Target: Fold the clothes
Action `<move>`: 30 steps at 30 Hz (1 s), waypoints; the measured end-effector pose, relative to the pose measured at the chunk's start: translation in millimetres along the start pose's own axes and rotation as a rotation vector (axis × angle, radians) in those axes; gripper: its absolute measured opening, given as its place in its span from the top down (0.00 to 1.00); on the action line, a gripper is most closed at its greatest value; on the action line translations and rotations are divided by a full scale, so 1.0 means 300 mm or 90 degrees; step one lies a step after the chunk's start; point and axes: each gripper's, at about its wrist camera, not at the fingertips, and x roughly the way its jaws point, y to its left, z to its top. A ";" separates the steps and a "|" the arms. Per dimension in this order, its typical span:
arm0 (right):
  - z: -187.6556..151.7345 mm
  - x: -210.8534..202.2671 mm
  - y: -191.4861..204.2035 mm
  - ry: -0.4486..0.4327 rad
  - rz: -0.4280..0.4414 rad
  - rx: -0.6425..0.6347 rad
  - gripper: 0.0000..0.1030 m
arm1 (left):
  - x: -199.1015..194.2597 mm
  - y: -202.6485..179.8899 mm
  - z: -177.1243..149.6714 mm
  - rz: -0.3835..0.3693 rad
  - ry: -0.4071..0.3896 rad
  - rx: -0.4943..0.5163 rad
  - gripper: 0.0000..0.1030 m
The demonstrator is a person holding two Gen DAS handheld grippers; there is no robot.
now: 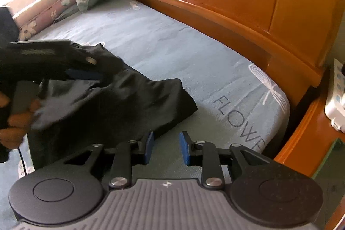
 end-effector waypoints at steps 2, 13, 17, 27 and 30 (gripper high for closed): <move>-0.004 -0.006 0.000 0.001 0.000 0.002 0.68 | 0.018 0.001 -0.029 0.013 0.017 0.005 0.18; -0.003 -0.003 0.045 0.007 0.009 -0.009 0.67 | -0.052 -0.001 -0.041 0.027 0.004 0.004 0.17; -0.001 0.003 0.062 0.007 0.013 -0.012 0.66 | 0.026 0.030 -0.079 0.036 0.030 -0.007 0.17; 0.004 0.007 0.088 0.014 0.004 -0.024 0.62 | -0.066 0.024 -0.116 0.048 0.036 -0.029 0.16; 0.011 0.024 0.090 0.032 -0.013 -0.017 0.62 | -0.053 0.023 -0.118 0.052 0.038 -0.017 0.16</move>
